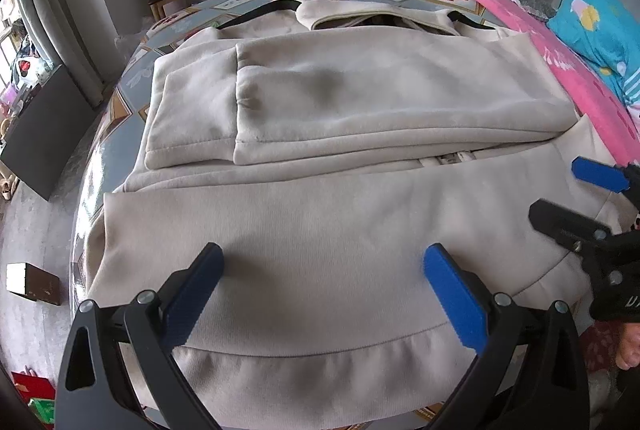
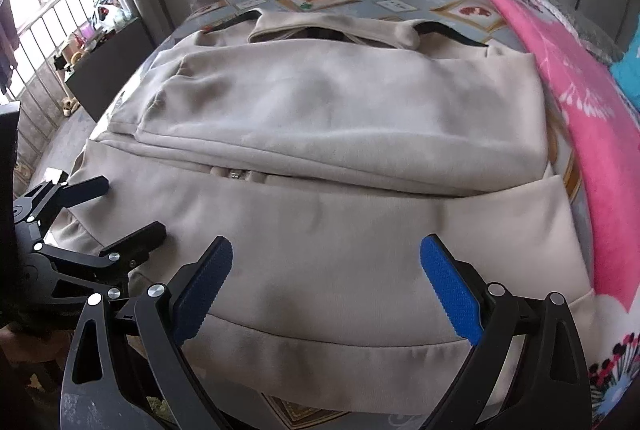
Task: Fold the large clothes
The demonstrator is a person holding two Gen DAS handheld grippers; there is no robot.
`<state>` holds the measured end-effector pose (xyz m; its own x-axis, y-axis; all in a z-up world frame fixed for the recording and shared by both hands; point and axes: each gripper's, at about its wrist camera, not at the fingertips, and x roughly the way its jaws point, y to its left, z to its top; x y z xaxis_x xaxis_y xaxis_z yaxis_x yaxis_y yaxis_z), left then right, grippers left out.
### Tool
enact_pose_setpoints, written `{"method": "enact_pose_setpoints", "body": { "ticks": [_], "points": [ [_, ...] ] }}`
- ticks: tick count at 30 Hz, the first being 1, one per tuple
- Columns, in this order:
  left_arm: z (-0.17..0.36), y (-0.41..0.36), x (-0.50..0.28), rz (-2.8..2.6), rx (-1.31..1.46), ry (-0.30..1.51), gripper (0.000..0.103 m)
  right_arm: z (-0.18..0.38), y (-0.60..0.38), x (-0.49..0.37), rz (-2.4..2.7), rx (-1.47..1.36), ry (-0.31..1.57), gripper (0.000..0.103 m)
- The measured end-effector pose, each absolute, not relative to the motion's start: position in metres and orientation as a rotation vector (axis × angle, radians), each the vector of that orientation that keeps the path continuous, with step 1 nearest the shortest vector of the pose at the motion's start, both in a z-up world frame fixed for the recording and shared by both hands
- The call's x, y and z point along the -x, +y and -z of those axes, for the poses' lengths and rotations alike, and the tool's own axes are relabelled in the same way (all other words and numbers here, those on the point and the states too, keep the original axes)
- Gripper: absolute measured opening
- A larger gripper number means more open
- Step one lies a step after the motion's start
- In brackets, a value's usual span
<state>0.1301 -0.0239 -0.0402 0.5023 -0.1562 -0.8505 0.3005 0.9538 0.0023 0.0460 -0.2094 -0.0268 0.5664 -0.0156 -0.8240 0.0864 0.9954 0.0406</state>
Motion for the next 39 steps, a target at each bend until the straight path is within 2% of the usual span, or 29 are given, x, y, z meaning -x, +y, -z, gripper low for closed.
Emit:
{"method": "enact_pose_setpoints", "body": {
  "ticks": [11,19,24,26,31,34,39],
  "points": [
    [-0.008,0.034,-0.107,0.247,-0.078,0.789,0.099,0.036,-0.208,-0.050,0.045,-0.073,1.003,0.092],
    [0.002,0.072,-0.110,0.241,-0.012,0.848,0.097,0.036,-0.208,-0.053,0.046,-0.065,1.022,0.092],
    [0.013,0.096,-0.123,0.261,0.095,0.900,0.086,0.036,-0.207,-0.054,0.050,-0.064,1.036,0.092],
    [0.016,0.102,-0.127,0.282,0.124,0.915,0.075,0.036,-0.206,-0.055,0.054,-0.064,1.044,0.092],
    [0.021,0.109,-0.137,0.310,0.140,0.951,0.071,0.036,-0.205,-0.056,0.068,-0.068,1.052,0.092],
    [0.029,0.114,-0.148,0.321,0.171,0.999,0.062,0.036,-0.205,-0.056,0.076,-0.068,1.057,0.092],
    [0.036,0.123,-0.160,0.328,0.225,1.016,0.054,0.036,-0.205,-0.057,0.087,-0.072,1.065,0.092]
  ]
}}
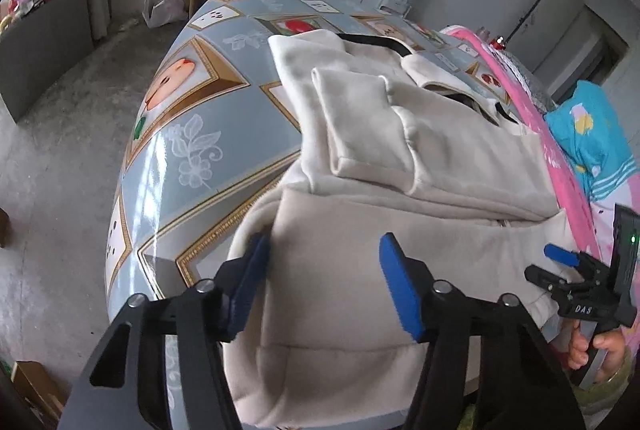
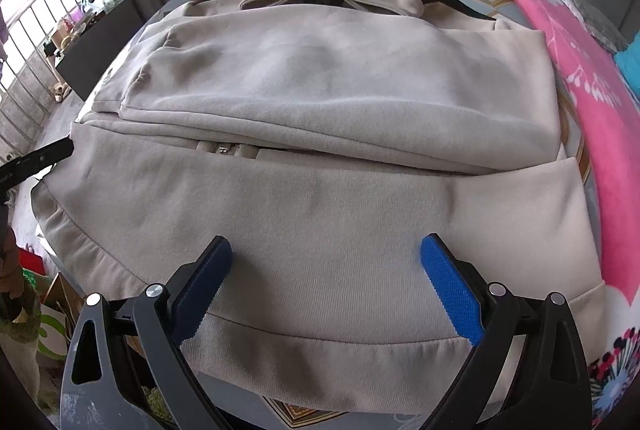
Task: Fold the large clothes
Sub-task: 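Move the left gripper to the jacket side edge and pinch it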
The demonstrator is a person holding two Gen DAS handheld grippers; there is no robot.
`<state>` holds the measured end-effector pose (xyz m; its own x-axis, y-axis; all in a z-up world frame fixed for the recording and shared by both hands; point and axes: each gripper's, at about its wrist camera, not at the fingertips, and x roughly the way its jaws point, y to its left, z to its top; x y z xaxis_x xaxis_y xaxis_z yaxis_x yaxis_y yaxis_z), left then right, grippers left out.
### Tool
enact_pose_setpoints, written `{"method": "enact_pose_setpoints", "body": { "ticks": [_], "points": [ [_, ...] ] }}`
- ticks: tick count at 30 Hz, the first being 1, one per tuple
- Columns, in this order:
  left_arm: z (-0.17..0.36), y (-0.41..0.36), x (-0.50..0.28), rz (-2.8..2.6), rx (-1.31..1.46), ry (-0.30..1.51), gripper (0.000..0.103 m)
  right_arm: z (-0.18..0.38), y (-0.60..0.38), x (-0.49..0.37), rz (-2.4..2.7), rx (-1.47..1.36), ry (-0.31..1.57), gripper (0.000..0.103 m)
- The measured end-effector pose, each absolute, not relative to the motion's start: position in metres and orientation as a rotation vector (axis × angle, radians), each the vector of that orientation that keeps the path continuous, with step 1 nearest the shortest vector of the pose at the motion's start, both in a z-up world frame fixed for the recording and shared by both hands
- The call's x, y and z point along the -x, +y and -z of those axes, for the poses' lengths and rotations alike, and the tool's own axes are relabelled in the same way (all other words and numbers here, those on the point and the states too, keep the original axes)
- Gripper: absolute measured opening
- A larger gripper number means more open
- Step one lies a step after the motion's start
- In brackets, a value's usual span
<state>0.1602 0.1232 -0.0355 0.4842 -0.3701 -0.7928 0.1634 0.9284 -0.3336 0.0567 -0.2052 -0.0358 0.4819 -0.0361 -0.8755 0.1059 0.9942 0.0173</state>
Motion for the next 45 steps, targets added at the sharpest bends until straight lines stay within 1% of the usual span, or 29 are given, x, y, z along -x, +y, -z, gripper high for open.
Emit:
{"method": "enact_pose_setpoints", "body": {
  "ticks": [1,6,9,11,14,18,23,28,35,39,45],
  "points": [
    [0.037,0.125,-0.162,0.334,0.239,1.016,0.053,0.036,-0.205,-0.057,0.089,-0.073,1.066,0.092],
    [0.038,0.132,-0.167,0.366,0.291,1.023,0.053,0.036,-0.206,-0.057,0.094,-0.074,1.067,0.092],
    [0.036,0.143,-0.168,0.419,0.383,1.024,0.051,0.037,-0.206,-0.057,0.093,-0.073,1.067,0.092],
    [0.030,0.152,-0.164,0.503,0.472,0.987,0.050,0.037,-0.207,-0.056,0.093,-0.073,1.067,0.092],
    [0.026,0.153,-0.160,0.593,0.530,0.966,0.050,0.038,-0.207,-0.056,0.094,-0.073,1.066,0.092],
    [0.031,0.141,-0.165,0.587,0.464,1.009,0.050,0.039,-0.208,-0.056,0.094,-0.074,1.066,0.092],
    [0.034,0.139,-0.175,0.542,0.447,1.005,0.050,0.039,-0.208,-0.056,0.095,-0.075,1.065,0.092],
    [0.040,0.135,-0.180,0.479,0.355,1.036,0.050,0.039,-0.207,-0.056,0.094,-0.074,1.065,0.092],
    [0.037,0.133,-0.166,0.546,0.261,1.145,0.050,0.039,-0.208,-0.056,0.091,-0.074,1.063,0.092],
    [0.038,0.137,-0.161,0.579,0.277,1.166,0.050,0.039,-0.208,-0.056,0.092,-0.075,1.061,0.093],
    [0.041,0.136,-0.172,0.633,0.416,1.106,0.050,0.039,-0.207,-0.056,0.094,-0.073,1.061,0.093]
  ]
}}
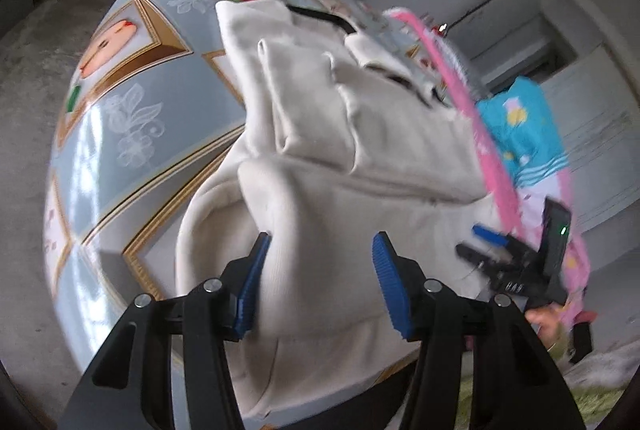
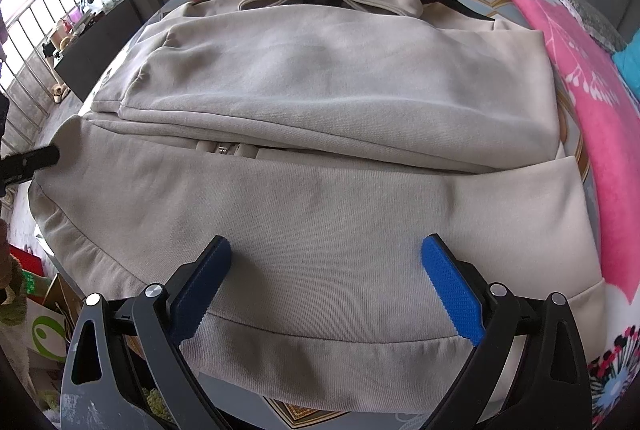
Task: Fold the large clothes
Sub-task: 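Move the left gripper to the jacket side edge and pinch it, then pinch the jacket side edge with the right gripper while the left gripper holds its edge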
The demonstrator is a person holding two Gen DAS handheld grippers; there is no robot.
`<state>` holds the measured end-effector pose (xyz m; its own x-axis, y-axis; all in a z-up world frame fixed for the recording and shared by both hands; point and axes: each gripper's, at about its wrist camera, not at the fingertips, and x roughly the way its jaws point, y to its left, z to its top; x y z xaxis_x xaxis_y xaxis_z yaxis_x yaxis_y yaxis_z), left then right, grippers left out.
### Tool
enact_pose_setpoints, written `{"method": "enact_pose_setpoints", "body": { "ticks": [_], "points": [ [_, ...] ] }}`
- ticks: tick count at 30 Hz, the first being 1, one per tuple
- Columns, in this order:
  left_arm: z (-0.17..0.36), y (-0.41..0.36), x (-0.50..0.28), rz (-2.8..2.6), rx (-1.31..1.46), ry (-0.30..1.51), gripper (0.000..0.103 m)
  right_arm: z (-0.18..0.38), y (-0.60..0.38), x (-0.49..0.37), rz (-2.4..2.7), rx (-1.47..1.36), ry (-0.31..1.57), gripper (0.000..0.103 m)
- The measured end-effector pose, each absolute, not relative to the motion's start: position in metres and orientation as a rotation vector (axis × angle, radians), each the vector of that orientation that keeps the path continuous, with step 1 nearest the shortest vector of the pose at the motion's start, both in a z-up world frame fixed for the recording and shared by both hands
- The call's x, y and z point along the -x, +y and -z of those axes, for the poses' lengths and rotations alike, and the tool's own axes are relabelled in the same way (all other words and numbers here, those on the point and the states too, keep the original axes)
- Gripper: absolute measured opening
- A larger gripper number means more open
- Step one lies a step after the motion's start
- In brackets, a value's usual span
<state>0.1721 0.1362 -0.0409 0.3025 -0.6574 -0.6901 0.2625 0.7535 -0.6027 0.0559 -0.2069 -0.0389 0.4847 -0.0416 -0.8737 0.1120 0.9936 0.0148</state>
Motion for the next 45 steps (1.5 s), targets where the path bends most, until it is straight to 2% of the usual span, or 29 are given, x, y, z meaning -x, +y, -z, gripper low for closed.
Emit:
{"method": "enact_pose_setpoints", "body": {
  "ticks": [4,7,9,13,16,20,23,28,33,37,45],
  "points": [
    [0.041,0.131,-0.175,0.606,0.399,1.114,0.050,0.039,-0.207,-0.056,0.093,-0.073,1.061,0.093],
    [0.035,0.126,-0.170,0.614,0.340,1.107,0.040,0.039,-0.207,-0.056,0.094,-0.073,1.059,0.093],
    [0.034,0.125,-0.166,0.610,0.322,1.109,0.038,0.038,-0.208,-0.056,0.093,-0.073,1.058,0.093],
    [0.038,0.122,-0.168,0.515,0.235,1.133,0.024,0.039,-0.208,-0.056,0.093,-0.073,1.057,0.093],
    [0.036,0.113,-0.164,0.459,0.161,1.123,0.021,0.038,-0.209,-0.056,0.093,-0.078,1.054,0.093],
    [0.033,0.097,-0.154,0.383,0.028,1.089,0.020,0.028,-0.221,-0.046,0.080,-0.136,1.006,0.090],
    [0.033,0.089,-0.149,0.347,-0.039,1.074,0.020,0.013,-0.248,-0.031,0.112,-0.177,0.937,0.085],
    [0.033,0.088,-0.149,0.324,-0.060,1.067,0.020,-0.004,-0.313,-0.012,0.226,-0.250,0.880,0.062],
    [0.033,0.086,-0.147,0.309,-0.054,1.065,0.020,-0.001,-0.357,-0.015,0.243,-0.309,0.878,0.048],
    [0.032,0.081,-0.145,0.293,-0.081,1.062,0.021,0.012,-0.372,-0.022,0.210,-0.342,0.909,0.040],
    [0.032,0.078,-0.146,0.268,-0.088,1.069,0.021,0.020,-0.364,-0.001,0.152,-0.328,0.960,0.039]
  ]
}}
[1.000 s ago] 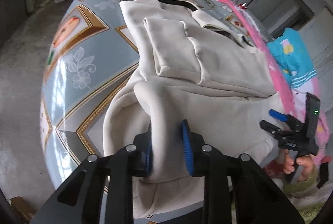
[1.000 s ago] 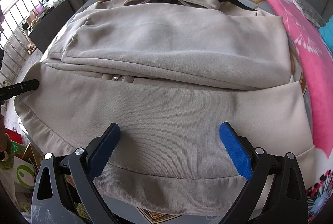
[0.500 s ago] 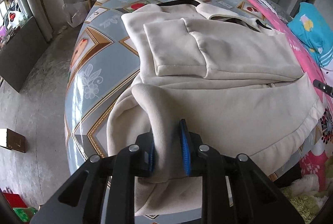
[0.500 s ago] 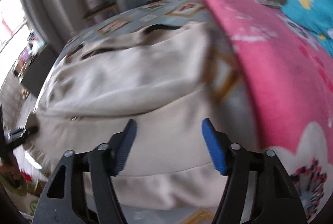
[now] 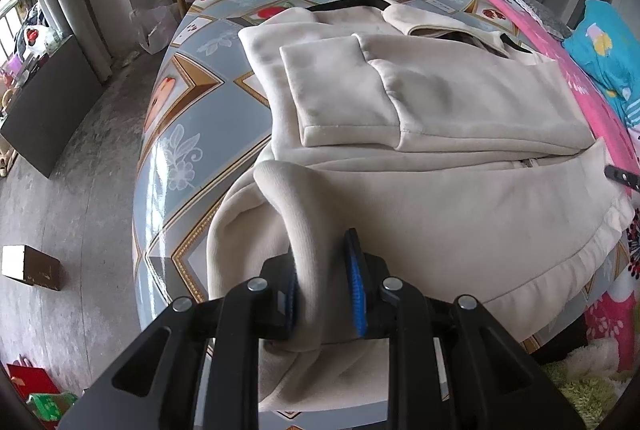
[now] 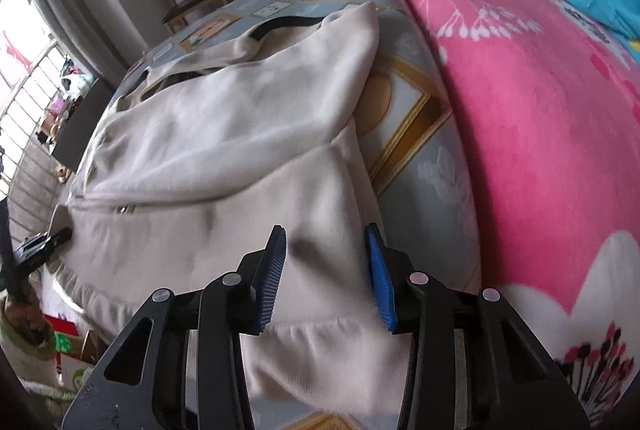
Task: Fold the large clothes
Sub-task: 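Pinch the jacket side edge with the right gripper while the left gripper holds its edge, then hold the jacket side edges with both grippers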
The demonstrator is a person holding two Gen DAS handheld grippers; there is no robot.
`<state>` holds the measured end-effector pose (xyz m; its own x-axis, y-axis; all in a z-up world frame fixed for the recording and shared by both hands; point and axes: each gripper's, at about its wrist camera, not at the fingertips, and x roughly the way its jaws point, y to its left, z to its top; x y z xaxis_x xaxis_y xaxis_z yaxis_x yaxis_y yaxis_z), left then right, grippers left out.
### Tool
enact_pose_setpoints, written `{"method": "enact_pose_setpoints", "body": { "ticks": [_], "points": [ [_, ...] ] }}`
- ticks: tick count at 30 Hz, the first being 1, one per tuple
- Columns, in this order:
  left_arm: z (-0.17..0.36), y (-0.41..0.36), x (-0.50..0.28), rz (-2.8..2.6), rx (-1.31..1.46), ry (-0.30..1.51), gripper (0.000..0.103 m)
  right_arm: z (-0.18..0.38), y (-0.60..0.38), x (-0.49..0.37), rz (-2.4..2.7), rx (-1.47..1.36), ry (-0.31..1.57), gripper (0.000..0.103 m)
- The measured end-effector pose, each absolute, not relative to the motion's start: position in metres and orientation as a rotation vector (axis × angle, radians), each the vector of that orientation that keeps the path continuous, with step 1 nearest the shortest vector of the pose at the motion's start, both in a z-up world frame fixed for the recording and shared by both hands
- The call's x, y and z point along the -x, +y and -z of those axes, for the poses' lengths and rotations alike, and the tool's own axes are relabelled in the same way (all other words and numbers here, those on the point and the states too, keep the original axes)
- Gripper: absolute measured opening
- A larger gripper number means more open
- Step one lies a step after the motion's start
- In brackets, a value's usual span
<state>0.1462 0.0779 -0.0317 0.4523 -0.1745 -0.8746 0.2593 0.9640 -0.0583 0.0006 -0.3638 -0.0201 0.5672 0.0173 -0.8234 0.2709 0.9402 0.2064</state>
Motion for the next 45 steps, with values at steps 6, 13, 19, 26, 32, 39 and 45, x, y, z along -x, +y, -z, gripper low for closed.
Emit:
{"method": "enact_pose_setpoints", "body": {
  "ticks": [6,13,19,26,32,39,45],
  "points": [
    [0.032,0.077,-0.146,0.263,-0.090,1.069,0.021,0.018,-0.367,0.000,0.104,-0.337,0.978,0.038],
    [0.032,0.077,-0.145,0.267,-0.097,1.067,0.021,0.026,-0.378,-0.019,0.101,-0.366,0.976,0.034],
    [0.032,0.078,-0.145,0.271,-0.096,1.063,0.021,0.023,-0.368,-0.013,0.079,-0.312,1.017,0.028],
    [0.032,0.077,-0.144,0.268,-0.109,1.057,0.021,0.022,-0.347,-0.020,0.158,-0.158,1.036,0.009],
    [0.031,0.073,-0.143,0.268,-0.148,1.047,0.021,0.013,-0.312,-0.017,0.264,0.063,1.001,0.006],
    [0.031,0.071,-0.143,0.256,-0.153,1.049,0.021,0.029,-0.306,-0.022,0.338,0.130,1.014,0.007],
    [0.031,0.070,-0.142,0.246,-0.163,1.045,0.021,0.031,-0.301,-0.023,0.356,0.156,1.012,0.008]
  ]
}}
